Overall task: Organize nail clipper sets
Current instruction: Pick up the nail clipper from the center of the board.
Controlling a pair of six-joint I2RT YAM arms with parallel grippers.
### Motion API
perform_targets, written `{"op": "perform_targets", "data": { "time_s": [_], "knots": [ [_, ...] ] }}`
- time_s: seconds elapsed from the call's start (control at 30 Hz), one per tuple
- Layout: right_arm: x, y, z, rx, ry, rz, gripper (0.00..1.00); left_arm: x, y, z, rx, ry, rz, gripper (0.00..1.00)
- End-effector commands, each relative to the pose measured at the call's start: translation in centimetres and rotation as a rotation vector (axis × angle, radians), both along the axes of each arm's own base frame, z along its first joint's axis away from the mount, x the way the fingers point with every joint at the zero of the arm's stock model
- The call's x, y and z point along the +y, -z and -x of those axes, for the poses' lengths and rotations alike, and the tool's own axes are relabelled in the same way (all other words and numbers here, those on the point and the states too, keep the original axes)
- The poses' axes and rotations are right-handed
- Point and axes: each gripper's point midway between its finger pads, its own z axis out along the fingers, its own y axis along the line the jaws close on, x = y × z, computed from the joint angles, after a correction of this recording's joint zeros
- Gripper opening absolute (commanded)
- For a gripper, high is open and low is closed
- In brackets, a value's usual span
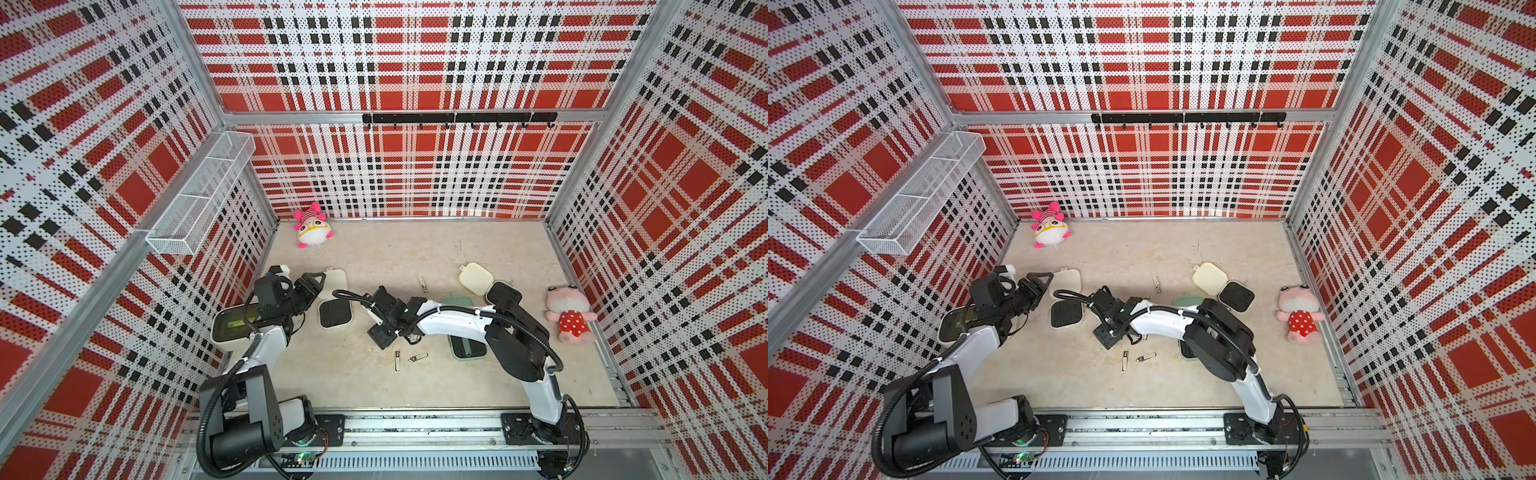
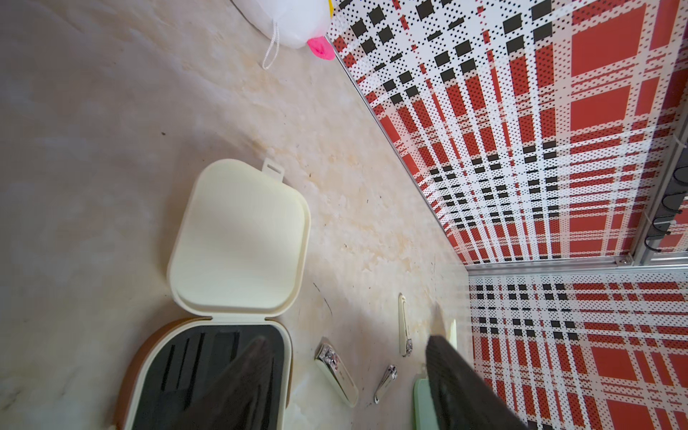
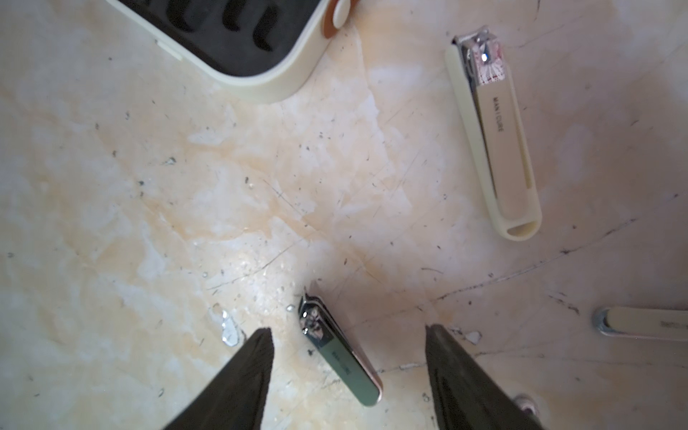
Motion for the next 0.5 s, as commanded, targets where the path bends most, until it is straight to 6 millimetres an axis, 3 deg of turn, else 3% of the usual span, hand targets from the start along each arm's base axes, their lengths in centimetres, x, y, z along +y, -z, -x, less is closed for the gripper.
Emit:
{"op": "perform_targets", "data": {
  "time_s": [0.0,0.27,0.47],
  "knots": [
    [0.3,0.8,0.5,0.013,-0.039,0.026,0.68,-0.1,-0.4,0.2,-0.028,0.017,0.000,0.71],
    [0.2,1.8,0.2,0.013,-0.033,0.061,0.62,-0.2,-0.4,0.3,-0.029,0.022,0.002,0.71],
    [-0.1,2.2,-0.2,0.000,-0.007,0.082,0.47,-0.3,-0.3,0.4,-0.029,0.023,0.002,0.71]
  ]
}}
